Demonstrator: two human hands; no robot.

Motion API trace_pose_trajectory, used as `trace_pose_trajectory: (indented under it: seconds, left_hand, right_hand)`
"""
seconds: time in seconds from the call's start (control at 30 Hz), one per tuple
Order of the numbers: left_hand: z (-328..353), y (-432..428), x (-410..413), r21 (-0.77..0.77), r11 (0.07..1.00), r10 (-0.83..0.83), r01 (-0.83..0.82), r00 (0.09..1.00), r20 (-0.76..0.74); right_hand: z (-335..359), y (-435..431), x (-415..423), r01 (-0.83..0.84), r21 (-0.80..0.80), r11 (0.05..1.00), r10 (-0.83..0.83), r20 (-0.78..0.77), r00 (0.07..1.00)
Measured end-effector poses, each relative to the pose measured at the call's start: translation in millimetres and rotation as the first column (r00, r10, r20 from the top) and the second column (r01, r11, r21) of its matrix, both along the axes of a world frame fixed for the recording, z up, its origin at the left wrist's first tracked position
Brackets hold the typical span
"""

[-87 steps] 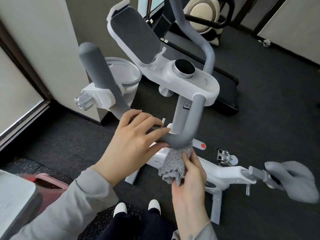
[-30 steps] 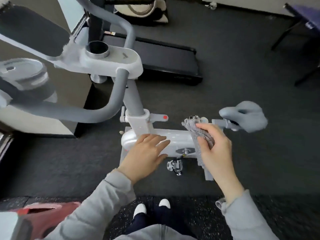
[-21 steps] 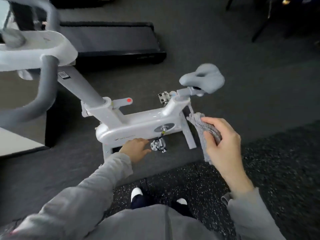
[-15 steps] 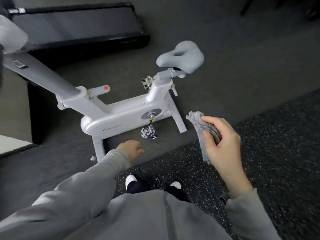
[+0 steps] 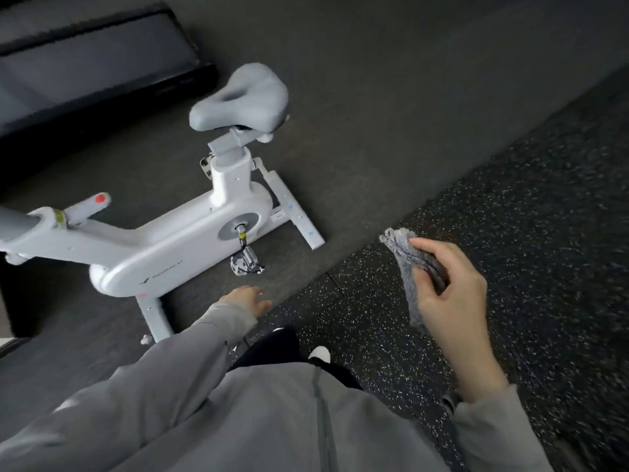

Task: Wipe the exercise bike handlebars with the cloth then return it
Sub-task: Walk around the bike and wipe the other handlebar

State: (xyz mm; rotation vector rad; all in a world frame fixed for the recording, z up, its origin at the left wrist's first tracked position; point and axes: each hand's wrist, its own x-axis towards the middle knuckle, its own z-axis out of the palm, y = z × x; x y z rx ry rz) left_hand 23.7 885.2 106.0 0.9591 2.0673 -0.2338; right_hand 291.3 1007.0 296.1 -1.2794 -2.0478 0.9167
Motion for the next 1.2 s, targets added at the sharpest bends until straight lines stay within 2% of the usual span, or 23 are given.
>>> trace_pose_trajectory:
  seconds: [0.17,0.33,0.53,0.8,1.1,1.2]
  left_hand:
    - [-4.2,42.5,-2.5,-0.059,0.998,-0.007,0.007,1.000,-0.008]
    - [-23.3,101.6,-11.0,-0.089,0.996,0.012,-0.011,1.000,0.008]
    - [-19.0,200.8,-30.0,-0.025,0.997,0.071,-0.070,0.996,0.057]
    - [-5.0,303.8,-57.7,0.064,0.990,0.125,-0.129,0.991,0.057]
    - [-19.2,385.2,-49.5,-0.098,0.968,0.230,-0.229,0.973,0.000]
    - [-17.3,427.5,-37.4,-0.076,0.947,0.314,-0.313,0.949,-0.003]
  right_hand:
    - [-11.5,32.9,17.1,0.091,-0.030,0.995,-0.090,0.023,0.996]
    - [-18.2,94.5,6.7,0.109,-0.022,0.994,-0.108,0.040,0.993]
    - [-5.6,196.5,-28.7,0.093,-0.006,0.996,-0.092,0.032,0.995]
    - [0.1,304.1,-72.1,-0.010,0.012,1.000,0.010,0.000,1.000]
    - [-15.2,453.3,-89.5,-0.168,-0.020,0.986,0.167,-0.032,0.985]
    - [-15.1,513.2,-95.1,-0.283,-0.009,0.959,0.283,-0.015,0.959]
